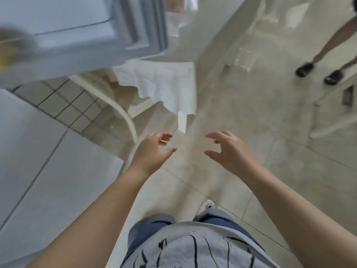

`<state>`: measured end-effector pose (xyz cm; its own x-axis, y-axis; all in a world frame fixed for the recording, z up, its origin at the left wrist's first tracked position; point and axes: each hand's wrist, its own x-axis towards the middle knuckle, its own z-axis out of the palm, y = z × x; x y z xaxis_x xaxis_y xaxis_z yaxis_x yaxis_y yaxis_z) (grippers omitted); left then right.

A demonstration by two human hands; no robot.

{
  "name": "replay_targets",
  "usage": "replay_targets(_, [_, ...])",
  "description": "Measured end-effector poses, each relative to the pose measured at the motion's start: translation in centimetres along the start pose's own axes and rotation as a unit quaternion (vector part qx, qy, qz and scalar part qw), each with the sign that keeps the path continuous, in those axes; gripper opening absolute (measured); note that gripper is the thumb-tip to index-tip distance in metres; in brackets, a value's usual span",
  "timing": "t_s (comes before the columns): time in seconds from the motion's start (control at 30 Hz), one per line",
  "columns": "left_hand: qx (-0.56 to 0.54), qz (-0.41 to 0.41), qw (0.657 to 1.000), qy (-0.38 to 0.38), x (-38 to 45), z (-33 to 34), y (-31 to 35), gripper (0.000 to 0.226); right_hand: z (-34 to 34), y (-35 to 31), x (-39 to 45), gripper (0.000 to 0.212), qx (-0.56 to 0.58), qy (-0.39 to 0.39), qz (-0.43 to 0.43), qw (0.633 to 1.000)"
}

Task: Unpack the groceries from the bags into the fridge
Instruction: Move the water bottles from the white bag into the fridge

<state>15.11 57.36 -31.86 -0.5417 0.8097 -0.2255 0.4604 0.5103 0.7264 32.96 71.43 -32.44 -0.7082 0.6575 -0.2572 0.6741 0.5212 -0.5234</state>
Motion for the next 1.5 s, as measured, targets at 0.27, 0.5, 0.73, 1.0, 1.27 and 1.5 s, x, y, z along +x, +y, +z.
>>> replay_targets(0.27, [0.029, 0.053, 0.996, -0.060, 8.8, 6.3, 7.7, 0.035, -6.9, 8.4, 3.9, 0.049, -0.013, 0.032, 0.035, 0.999])
replay_targets(0.5, [0.004, 0.049, 0.997, -0.064, 20.4, 9.3, 10.5, 0.034, -10.6, 13.3, 13.2, 0.048, -0.015, 0.017, 0.058, 0.998])
replay_targets(0.73, [-0.021, 0.021, 0.998, -0.056, 32.4, 8.4, 14.0, 0.033, -16.6, 15.2, 25.3, 0.049, -0.028, -0.004, 0.040, 0.999])
replay_targets(1.0, [-0.098, -0.061, 0.993, 0.027, 41.0, 6.7, 16.7, 0.030, -21.6, 16.3, 38.3, 0.048, -0.044, -0.044, -0.043, 0.997])
replay_targets(1.27, [-0.156, -0.150, 0.946, 0.241, 50.4, 4.2, 20.5, 0.032, -28.0, 15.6, 53.6, 0.046, -0.069, -0.113, -0.196, 0.972])
replay_targets(1.5, [-0.246, -0.236, 0.865, 0.367, 53.2, 3.3, 21.5, 0.028, -30.8, 11.2, 63.6, 0.044, -0.071, -0.184, -0.324, 0.925])
